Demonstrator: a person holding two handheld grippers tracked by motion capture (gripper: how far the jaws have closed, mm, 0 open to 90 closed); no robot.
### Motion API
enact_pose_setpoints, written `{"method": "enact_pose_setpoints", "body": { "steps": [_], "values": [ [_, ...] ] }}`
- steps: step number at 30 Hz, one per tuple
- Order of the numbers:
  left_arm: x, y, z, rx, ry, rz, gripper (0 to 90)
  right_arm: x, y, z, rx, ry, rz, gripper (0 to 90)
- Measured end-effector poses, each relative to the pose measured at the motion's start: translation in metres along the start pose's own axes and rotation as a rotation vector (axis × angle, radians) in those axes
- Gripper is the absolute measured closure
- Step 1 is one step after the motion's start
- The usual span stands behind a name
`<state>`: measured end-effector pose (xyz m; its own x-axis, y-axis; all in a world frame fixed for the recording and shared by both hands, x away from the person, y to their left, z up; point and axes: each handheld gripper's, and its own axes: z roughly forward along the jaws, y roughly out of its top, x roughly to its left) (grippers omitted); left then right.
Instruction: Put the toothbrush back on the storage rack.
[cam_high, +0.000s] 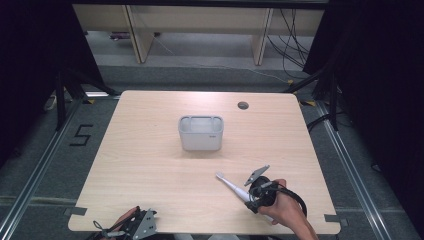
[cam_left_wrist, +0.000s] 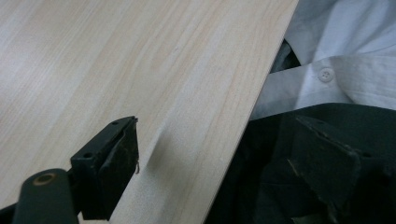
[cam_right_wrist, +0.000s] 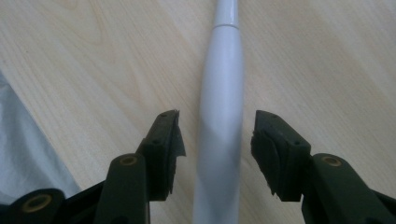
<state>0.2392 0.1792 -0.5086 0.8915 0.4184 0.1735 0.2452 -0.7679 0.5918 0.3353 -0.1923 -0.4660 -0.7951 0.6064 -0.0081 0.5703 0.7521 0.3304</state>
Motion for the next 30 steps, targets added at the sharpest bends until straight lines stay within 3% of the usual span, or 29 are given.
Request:
{"method": "enact_pose_setpoints", "body": {
  "steps": [4,5,7,14,18,21,22,30],
  "values": [
    [0.0,0.0,0.0,-0.006,0.002,-0.005,15.3,-0.001,0.006,0.006,0.044,0.014,0.009,55.5],
    [0.0,0.0,0.0,-0.004,0.003,0.0,15.3,-0.004,0.007,0.008,0.052,0.016,-0.019,56.0],
    [0.0,0.0,0.0,-0.008,0.007,-0.004,15.3,-0.004,0.007,0.011,0.084,0.017,0.015,56.7],
    [0.0,0.0,0.0,-0.007,0.005,0.003,15.3,-0.006,0.01,0.014,0.127,0.025,0.012,63.2],
    [0.0,0.0,0.0,-0.004,0.002,0.002,15.3,-0.007,0.015,0.016,0.167,-0.005,-0.043,65.0],
    [0.0,0.0,0.0,-0.004,0.002,0.003,15.3,-0.007,0.019,0.018,0.197,0.004,-0.052,65.8],
    [0.0,0.0,0.0,-0.007,0.007,0.002,15.3,-0.005,0.022,0.016,0.233,0.003,-0.037,65.8],
    [-0.001,0.0,-0.001,-0.007,0.002,0.0,15.3,-0.002,0.031,0.02,0.29,0.006,-0.06,66.0]
  ]
}}
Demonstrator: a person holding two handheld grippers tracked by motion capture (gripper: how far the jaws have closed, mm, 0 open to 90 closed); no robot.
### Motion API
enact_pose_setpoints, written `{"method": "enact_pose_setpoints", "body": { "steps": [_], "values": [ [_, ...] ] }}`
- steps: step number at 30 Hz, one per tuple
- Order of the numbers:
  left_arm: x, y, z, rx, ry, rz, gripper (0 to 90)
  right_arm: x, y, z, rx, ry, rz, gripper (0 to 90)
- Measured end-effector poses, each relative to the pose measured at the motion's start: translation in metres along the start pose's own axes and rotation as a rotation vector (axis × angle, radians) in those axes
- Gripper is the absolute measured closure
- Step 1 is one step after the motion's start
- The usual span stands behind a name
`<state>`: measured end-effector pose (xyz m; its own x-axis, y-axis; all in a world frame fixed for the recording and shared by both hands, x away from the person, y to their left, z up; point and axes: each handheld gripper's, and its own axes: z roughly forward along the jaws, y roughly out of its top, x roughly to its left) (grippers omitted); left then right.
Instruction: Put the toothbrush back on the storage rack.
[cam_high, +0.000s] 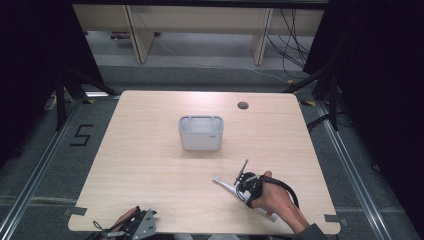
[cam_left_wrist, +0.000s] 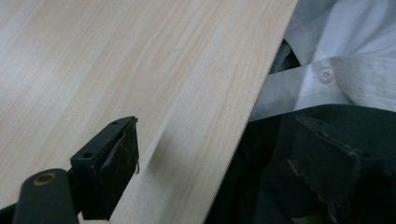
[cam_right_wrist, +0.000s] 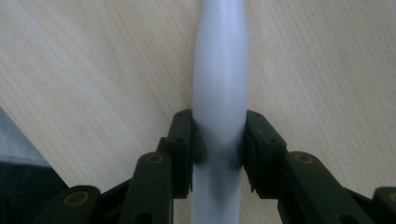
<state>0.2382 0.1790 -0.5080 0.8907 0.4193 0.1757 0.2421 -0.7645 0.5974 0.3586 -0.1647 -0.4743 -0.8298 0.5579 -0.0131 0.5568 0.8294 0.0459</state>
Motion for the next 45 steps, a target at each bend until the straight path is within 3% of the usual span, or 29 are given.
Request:
{"method": "enact_pose_setpoints", "body": {
  "steps": [5,10,12,18,21,22,24,25,26,27,28,29,34,37,39,41,43,44,45],
  "values": [
    [0.0,0.0,0.001,-0.001,0.003,0.003,15.3,-0.001,0.001,0.0,0.008,0.01,0.003,66.0],
    [0.0,0.0,0.0,-0.001,0.004,0.001,15.3,-0.002,0.004,0.0,0.02,0.007,-0.023,66.1],
    [0.001,0.0,0.0,0.002,0.001,0.003,15.3,-0.001,0.003,0.0,0.014,0.005,-0.003,66.2],
    [0.001,0.0,0.001,0.002,0.0,0.003,15.3,0.0,-0.003,0.0,-0.003,-0.005,-0.033,66.4],
    [0.0,0.0,0.001,0.002,0.0,0.002,15.3,0.001,-0.012,-0.01,-0.041,-0.007,-0.012,66.4],
    [0.0,0.0,0.001,0.002,0.0,0.002,15.3,-0.002,-0.013,-0.012,-0.062,-0.001,-0.039,66.4],
    [0.001,0.0,0.001,0.001,0.003,0.001,15.3,0.002,-0.018,-0.018,-0.076,0.006,0.025,66.4],
    [0.0,0.0,0.001,-0.001,0.004,-0.001,15.3,0.002,-0.018,-0.018,-0.076,0.006,0.025,66.4],
    [0.001,0.0,0.0,0.001,-0.001,0.001,15.3,0.002,-0.024,-0.023,-0.131,-0.017,0.011,66.4],
    [0.001,0.0,0.001,0.002,-0.002,0.001,15.3,0.0,-0.025,-0.024,-0.151,-0.013,-0.014,66.4],
    [0.001,0.0,0.001,0.004,-0.002,0.0,15.3,0.001,-0.028,-0.026,-0.163,-0.018,0.023,66.4],
    [0.001,0.0,0.001,0.004,-0.002,-0.001,15.3,-0.002,-0.031,-0.028,-0.186,-0.014,-0.003,66.4],
    [0.001,0.0,0.001,0.004,-0.002,-0.002,15.3,-0.007,-0.04,-0.041,-0.264,-0.021,0.037,66.4],
    [0.001,0.0,0.001,0.003,-0.003,-0.002,15.3,-0.014,-0.042,-0.048,-0.32,-0.032,0.019,66.4],
    [0.001,0.0,0.001,0.003,-0.003,-0.001,15.3,-0.016,-0.043,-0.054,-0.382,-0.026,0.062,66.4],
    [0.001,0.0,0.001,0.002,-0.002,-0.001,15.3,-0.021,-0.042,-0.059,-0.434,-0.03,0.06,66.4],
    [0.001,0.0,0.001,0.002,-0.001,-0.001,15.3,-0.024,-0.041,-0.063,-0.481,-0.031,0.088,66.4],
    [0.001,0.0,0.001,0.002,0.0,-0.002,15.3,-0.028,-0.04,-0.064,-0.519,-0.037,0.07,66.4],
    [0.001,0.0,0.0,0.004,0.0,-0.003,15.3,-0.027,-0.039,-0.065,-0.54,-0.03,0.12,66.4]
  ]
}}
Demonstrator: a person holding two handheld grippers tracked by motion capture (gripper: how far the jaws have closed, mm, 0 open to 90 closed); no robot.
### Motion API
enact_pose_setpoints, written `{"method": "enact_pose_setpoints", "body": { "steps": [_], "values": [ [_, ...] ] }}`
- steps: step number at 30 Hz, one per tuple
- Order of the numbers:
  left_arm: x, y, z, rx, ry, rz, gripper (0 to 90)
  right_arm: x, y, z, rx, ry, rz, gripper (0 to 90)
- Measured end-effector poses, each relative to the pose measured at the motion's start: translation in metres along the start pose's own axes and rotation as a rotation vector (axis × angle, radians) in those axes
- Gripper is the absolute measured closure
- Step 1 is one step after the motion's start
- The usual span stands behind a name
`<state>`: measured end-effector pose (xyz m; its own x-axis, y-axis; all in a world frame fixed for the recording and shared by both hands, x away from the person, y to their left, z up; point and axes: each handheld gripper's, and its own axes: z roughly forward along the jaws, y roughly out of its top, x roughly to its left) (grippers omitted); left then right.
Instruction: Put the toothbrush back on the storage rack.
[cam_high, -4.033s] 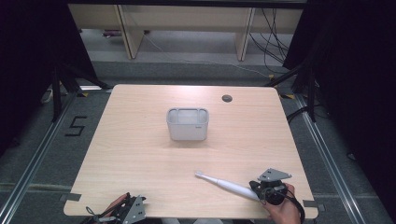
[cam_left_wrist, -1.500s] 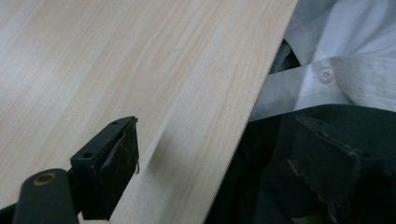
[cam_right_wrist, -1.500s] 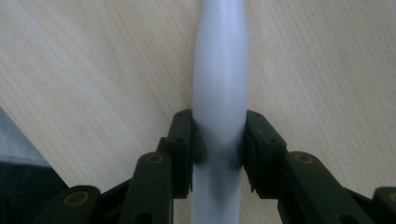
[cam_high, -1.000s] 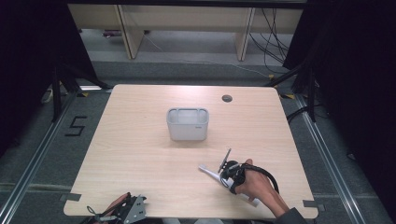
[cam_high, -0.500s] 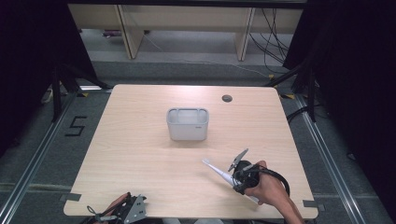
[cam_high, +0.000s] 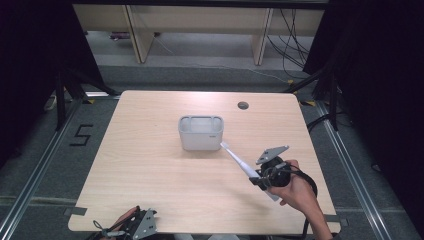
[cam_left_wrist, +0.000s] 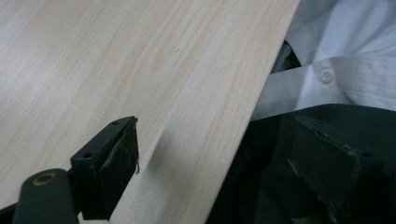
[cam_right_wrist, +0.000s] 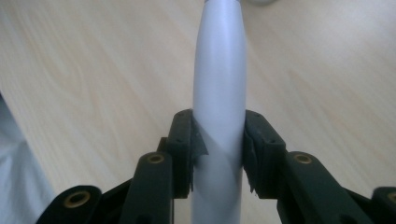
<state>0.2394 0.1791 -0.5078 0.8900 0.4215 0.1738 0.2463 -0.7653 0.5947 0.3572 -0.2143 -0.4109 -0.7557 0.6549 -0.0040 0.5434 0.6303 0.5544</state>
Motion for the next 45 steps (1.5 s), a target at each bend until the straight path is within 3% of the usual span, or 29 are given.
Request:
{"method": "enact_pose_setpoints", "body": {
  "steps": [1,3,4,5,6,10,13,14,15,16,20,25,29,36,37,42,45],
  "values": [
    [0.0,0.0,0.0,-0.002,-0.001,0.002,15.3,-0.004,0.001,0.0,-0.026,-0.005,-0.014,66.4],
    [0.0,0.0,0.0,-0.002,-0.001,0.004,15.3,-0.007,0.003,0.001,-0.07,-0.01,0.002,66.4],
    [0.0,0.0,0.0,-0.002,-0.001,0.004,15.3,-0.007,0.003,0.001,-0.07,-0.01,0.002,66.4],
    [0.0,0.0,0.0,-0.001,0.001,0.003,15.3,-0.012,0.006,0.003,-0.127,0.0,-0.01,66.4],
    [0.0,0.0,0.0,-0.001,0.001,0.003,15.3,-0.012,0.006,0.003,-0.127,0.0,-0.01,66.4],
    [0.0,0.0,0.0,-0.002,-0.001,0.006,15.3,-0.018,0.009,0.003,-0.189,0.006,0.053,66.4],
    [0.0,0.0,0.0,-0.004,0.0,0.004,15.3,-0.023,0.011,0.001,-0.219,0.007,0.05,66.4],
    [0.0,0.0,0.0,-0.001,-0.001,0.006,15.3,-0.025,0.012,0.0,-0.248,0.013,0.079,66.4],
    [0.0,0.0,0.0,-0.001,-0.001,0.006,15.3,-0.025,0.012,0.0,-0.248,0.013,0.079,66.4],
    [0.0,0.0,0.0,-0.001,-0.002,0.006,15.3,-0.029,0.014,0.001,-0.297,0.017,0.101,66.4],
    [0.0,0.0,0.0,0.0,-0.002,0.006,15.3,-0.035,0.02,0.004,-0.358,0.008,0.102,66.4],
    [0.0,0.0,0.0,0.0,-0.003,0.006,15.3,-0.041,0.031,0.008,-0.423,-0.005,0.112,66.5],
    [-0.001,0.0,0.0,-0.003,-0.003,0.005,15.3,-0.045,0.042,0.009,-0.477,0.014,0.13,66.5],
    [0.0,0.0,0.0,-0.002,-0.003,0.006,15.3,-0.048,0.065,0.012,-0.581,-0.022,0.132,66.5],
    [-0.001,0.0,0.0,-0.003,-0.002,0.006,15.3,-0.047,0.068,0.012,-0.582,0.007,0.148,66.5],
    [-0.001,0.0,0.0,-0.003,-0.003,0.007,15.3,-0.048,0.082,0.019,-0.647,-0.006,0.159,66.5],
    [0.0,0.0,0.0,-0.008,-0.004,0.006,15.3,-0.05,0.087,0.024,-0.651,-0.006,0.17,66.5]
  ]
}}
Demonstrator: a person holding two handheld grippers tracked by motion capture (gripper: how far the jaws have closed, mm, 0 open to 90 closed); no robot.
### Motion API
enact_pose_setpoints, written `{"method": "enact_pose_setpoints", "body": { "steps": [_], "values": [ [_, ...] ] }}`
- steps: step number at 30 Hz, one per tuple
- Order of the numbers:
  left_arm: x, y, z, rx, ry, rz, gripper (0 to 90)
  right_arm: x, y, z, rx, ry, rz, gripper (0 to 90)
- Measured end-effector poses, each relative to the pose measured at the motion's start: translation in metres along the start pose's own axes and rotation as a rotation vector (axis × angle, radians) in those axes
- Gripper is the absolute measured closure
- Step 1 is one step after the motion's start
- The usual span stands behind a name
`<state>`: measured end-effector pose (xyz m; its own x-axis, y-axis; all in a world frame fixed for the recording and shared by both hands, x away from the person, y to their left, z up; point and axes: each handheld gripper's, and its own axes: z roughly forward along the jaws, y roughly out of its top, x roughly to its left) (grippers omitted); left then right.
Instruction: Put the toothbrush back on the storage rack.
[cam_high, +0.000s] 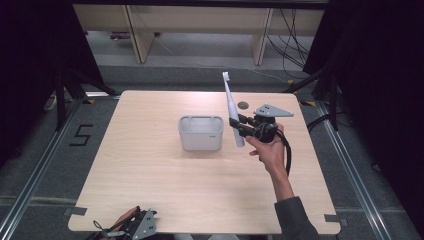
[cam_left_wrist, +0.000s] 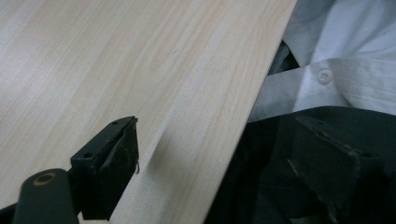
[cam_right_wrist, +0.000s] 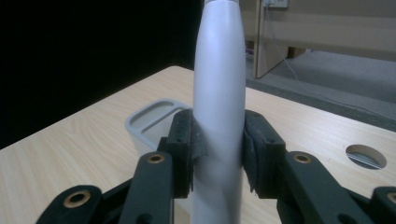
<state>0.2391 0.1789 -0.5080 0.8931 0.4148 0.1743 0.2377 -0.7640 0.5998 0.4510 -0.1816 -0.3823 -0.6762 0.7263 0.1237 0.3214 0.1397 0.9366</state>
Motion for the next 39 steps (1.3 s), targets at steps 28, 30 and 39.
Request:
{"method": "enact_pose_setpoints", "body": {
  "steps": [28,30,39],
  "values": [
    [0.0,0.0,-0.001,0.01,-0.01,0.003,15.3,0.004,0.019,0.051,-0.098,-0.016,0.037,66.5],
    [0.0,0.0,-0.001,0.009,-0.009,0.001,15.3,0.003,0.019,0.056,-0.097,-0.012,0.045,66.5],
    [-0.001,0.0,-0.001,0.008,0.006,0.005,15.3,0.001,0.018,0.076,-0.101,-0.025,0.075,66.5]
  ]
}}
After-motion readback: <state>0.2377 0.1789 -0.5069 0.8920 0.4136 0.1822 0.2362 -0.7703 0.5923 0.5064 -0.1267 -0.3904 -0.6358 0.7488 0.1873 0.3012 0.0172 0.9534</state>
